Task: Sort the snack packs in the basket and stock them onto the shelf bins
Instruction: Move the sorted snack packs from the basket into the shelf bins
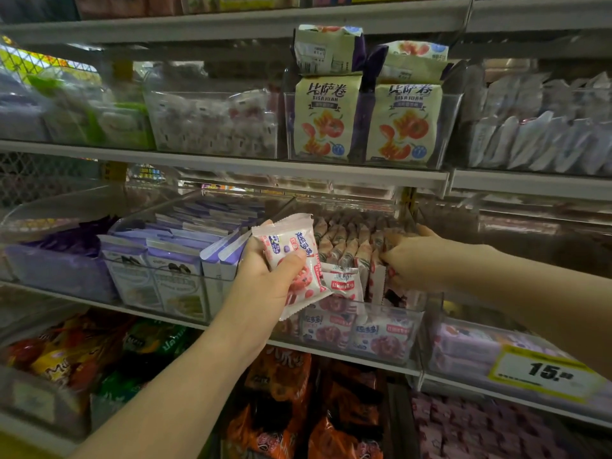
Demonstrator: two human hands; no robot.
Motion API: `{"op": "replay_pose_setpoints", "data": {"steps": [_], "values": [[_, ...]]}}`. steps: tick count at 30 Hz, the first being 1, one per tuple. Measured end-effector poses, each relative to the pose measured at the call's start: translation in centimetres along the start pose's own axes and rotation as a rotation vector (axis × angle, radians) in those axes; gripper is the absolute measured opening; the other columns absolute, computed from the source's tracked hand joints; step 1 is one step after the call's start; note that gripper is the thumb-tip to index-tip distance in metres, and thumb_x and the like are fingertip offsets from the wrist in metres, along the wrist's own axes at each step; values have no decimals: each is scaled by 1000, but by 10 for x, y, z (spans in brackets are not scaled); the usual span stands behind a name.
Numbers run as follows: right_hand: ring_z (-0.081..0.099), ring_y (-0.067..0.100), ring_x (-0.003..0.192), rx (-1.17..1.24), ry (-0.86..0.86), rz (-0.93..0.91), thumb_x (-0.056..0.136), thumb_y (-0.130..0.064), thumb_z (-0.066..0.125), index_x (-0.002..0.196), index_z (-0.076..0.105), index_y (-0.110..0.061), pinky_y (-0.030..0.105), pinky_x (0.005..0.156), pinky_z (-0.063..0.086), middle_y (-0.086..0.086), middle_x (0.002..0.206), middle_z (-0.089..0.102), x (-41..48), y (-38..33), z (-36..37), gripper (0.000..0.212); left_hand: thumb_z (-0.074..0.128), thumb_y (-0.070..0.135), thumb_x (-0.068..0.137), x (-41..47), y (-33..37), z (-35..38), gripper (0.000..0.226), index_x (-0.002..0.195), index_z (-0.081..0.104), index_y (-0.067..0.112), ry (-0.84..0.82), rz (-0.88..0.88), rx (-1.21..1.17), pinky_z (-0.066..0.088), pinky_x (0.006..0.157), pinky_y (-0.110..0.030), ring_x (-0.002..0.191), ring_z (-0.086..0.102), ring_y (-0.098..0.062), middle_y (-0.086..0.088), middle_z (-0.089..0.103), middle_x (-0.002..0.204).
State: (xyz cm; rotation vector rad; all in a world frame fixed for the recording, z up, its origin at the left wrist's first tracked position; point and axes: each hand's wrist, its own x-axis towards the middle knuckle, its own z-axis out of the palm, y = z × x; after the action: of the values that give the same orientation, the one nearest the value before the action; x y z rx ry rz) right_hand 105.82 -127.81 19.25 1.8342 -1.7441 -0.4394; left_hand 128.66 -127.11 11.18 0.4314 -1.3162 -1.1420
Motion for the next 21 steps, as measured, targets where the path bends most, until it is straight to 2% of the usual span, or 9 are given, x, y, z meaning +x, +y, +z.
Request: {"op": "replay_pose_setpoints", "data": {"steps": [2,5,7,9,11,12,15,19,21], "values": [[32,27,137,17,-13,-3,92,-43,42,139,43,-25,59,114,5,3,145,41,-4,2,1,50,57,19,94,0,0,0,24,116,50,23,-8,11,0,51,94,-49,96,71,-22,-6,72,107],[18,23,144,149,18,10,88,-54,45,151,16,-34,56,114,-6,-3,156,26,-19,7,-7,72,57,20,94,-1,2,5,44,134,41,28,-48,20,-30,50,95,-50,99,70,-24,-6,70,112],[24,18,142,327,177,-14,89,-54,47,149,20,-37,51,116,2,-6,155,29,-33,9,-14,68,55,20,94,0,3,12,53,139,34,40,-83,45,-53,50,95,-49,102,69,-22,-2,69,116],[41,8,131,765,331,-96,87,-59,48,145,28,-40,40,115,28,-9,147,41,-49,5,-20,64,53,19,95,2,3,23,60,139,28,50,-118,57,-91,55,87,-44,103,68,-20,1,66,121],[53,2,120,1229,342,-249,80,-66,53,142,32,-40,35,103,45,-11,137,51,-64,-6,-23,70,53,20,95,3,4,37,63,138,24,55,-165,40,-139,58,76,-36,102,69,-19,-2,61,128],[56,3,118,1350,333,-308,79,-64,57,144,30,-37,34,99,49,-9,134,54,-69,-12,-23,75,52,21,95,4,5,45,63,139,23,54,-189,33,-151,58,74,-35,102,69,-19,-4,60,130],[62,14,112,1545,393,-388,77,-52,69,143,32,-32,35,89,55,0,125,60,-73,-23,-20,79,48,24,98,6,6,67,59,148,20,39,-229,32,-121,58,81,-37,108,66,-21,-10,60,129],[69,19,99,1732,466,-386,72,-36,72,128,45,-35,27,73,57,5,110,69,-72,-19,-21,62,41,34,100,8,10,85,57,150,21,14,-270,-3,-65,51,96,-46,114,62,-25,-15,61,126],[70,20,97,1719,462,-376,69,-32,71,127,46,-34,28,71,57,3,107,70,-74,-11,-20,63,40,47,98,10,11,85,62,150,24,18,-287,-12,-21,44,104,-48,121,57,-23,-13,56,134]]}}
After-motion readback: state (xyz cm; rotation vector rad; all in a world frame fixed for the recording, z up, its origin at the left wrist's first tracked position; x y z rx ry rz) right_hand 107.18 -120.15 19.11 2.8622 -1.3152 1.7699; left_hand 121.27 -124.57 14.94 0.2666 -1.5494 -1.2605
